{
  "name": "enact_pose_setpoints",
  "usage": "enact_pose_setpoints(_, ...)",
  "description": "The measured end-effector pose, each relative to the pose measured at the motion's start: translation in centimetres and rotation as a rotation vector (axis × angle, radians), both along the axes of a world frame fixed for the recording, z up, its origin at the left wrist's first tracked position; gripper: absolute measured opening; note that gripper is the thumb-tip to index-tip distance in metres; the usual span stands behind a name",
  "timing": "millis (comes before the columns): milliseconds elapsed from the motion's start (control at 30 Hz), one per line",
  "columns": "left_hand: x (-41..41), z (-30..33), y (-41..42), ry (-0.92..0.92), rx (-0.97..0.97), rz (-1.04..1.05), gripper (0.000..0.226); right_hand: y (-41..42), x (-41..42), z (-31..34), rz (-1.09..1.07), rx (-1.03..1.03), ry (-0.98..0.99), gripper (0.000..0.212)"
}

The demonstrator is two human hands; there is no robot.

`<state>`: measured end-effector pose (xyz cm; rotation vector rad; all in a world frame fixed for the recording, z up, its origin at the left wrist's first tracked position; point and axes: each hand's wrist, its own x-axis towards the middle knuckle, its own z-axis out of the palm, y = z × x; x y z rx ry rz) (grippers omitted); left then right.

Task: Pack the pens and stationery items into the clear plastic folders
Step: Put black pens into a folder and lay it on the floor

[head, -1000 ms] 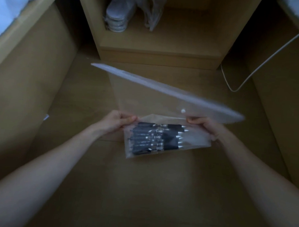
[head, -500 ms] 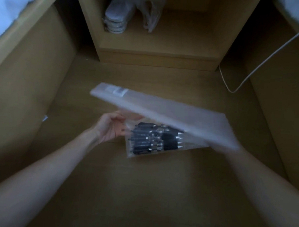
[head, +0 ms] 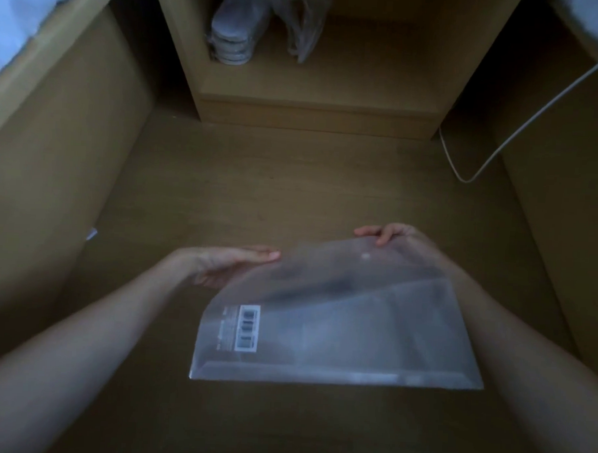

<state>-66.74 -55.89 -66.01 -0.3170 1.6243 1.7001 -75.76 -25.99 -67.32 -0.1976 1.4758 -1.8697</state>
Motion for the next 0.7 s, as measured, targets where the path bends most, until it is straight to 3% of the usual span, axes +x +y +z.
enact_pose_setpoints(67, -0.2, -0.3, -0.5, -0.107, -0.039, -0.033, 0.103, -0.3, 0.3, 0.2, 0.008, -0.009, 0.055, 0.044)
enact_pose_setpoints(167, -0.3, -0.4, -1.2, -0.126, -0.212, -0.174, 0.09, -0.4, 0.3, 0.0, -0.031, -0.015, 0.058, 0.044)
enact_pose_setpoints(300, -0.4, 0.2, -0.1, -0.028, -0.16, -0.278, 0.069, -0.7, 0.4, 0.5, -0.125, 0.013, -0.023, 0.042)
enact_pose_setpoints(400, -0.6, 0.0, 0.3, 0.117, -0.155, -0.261, 0.078, -0.5, 0.4, 1.1, -0.177, 0.055, -0.084, 0.035)
enact_pose_setpoints(567, -1.3, -0.7, -1.4, 0.236, -0.252, -0.214, 0.083, 1.6, -0.5, 1.5, -0.267, 0.022, -0.157, 0.054)
enact_pose_setpoints(633, -1.7, -0.8, -1.9, 0.252, -0.335, -0.224, 0.078, 1.5, -0.8, 1.7, -0.262, 0.229, -0.017, 0.039)
enact_pose_setpoints(700, -1.9, -0.7, -2.1, 0.252, -0.416, -0.246, 0.062, 0.2, -0.6, 2.3, -0.2, 0.461, 0.279, 0.035)
